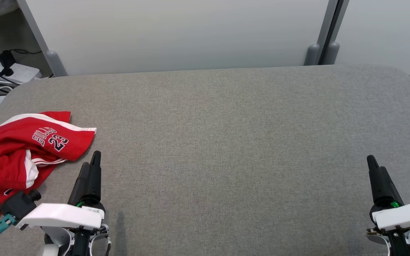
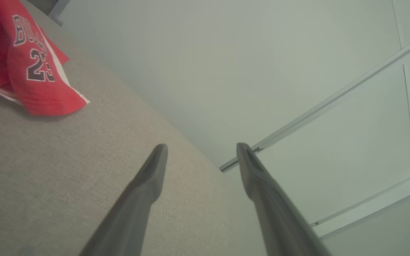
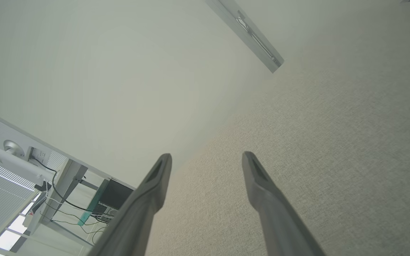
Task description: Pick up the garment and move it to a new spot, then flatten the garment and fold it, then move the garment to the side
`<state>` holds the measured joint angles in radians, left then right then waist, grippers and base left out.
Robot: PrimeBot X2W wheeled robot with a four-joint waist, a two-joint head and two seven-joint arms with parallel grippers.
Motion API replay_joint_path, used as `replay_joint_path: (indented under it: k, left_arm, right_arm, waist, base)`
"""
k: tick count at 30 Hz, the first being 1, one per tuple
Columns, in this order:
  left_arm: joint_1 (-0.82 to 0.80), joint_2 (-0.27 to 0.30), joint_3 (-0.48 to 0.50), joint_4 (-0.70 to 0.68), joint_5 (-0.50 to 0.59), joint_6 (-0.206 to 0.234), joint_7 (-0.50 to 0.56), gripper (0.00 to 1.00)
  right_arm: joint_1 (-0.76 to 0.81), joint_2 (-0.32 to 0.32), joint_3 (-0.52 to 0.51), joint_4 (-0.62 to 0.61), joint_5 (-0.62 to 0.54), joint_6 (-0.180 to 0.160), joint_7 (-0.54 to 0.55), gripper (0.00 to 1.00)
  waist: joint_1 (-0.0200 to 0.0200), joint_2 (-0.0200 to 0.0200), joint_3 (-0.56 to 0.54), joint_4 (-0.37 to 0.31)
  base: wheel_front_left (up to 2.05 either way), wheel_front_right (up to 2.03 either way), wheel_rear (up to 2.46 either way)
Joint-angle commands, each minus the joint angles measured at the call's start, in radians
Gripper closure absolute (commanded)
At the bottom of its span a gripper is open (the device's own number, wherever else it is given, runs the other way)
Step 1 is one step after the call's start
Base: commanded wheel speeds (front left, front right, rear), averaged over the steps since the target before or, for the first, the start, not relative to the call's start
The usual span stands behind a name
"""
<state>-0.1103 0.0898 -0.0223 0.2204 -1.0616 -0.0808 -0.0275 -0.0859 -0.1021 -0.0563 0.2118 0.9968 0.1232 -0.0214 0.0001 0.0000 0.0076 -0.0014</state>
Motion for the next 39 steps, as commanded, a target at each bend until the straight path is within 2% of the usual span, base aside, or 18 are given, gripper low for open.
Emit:
replay_joint_path:
  k: [1, 20, 39]
  left_arm:
    - [-0.063, 0.023, 0.009, -0.034, 0.026, 0.004, -0.01, 0.0]
    - [-0.065, 0.071, -0.049, 0.001, 0.322, 0.058, -0.066, 0.0]
    - [-0.079, 0.097, -0.039, 0.053, 0.44, 0.059, -0.089, 0.0]
  right_arm:
    - [-0.049, -0.024, 0.008, -0.032, -0.028, 0.005, -0.016, 0.0]
    - [-0.053, -0.039, 0.06, -0.009, -0.323, 0.005, -0.072, 0.0]
    - [-0.054, -0.072, 0.14, 0.021, -0.513, 0.006, -0.105, 0.0]
  waist:
    - [-0.0001, 0.0, 0.0, 0.0]
    - [-0.0001, 0.0, -0.006, 0.001]
    - [-0.0001, 0.0, -0.012, 0.003]
  base:
    - [0.0, 0.0, 0.0]
    - [0.0, 0.0, 0.0]
    - [0.0, 0.0, 0.0]
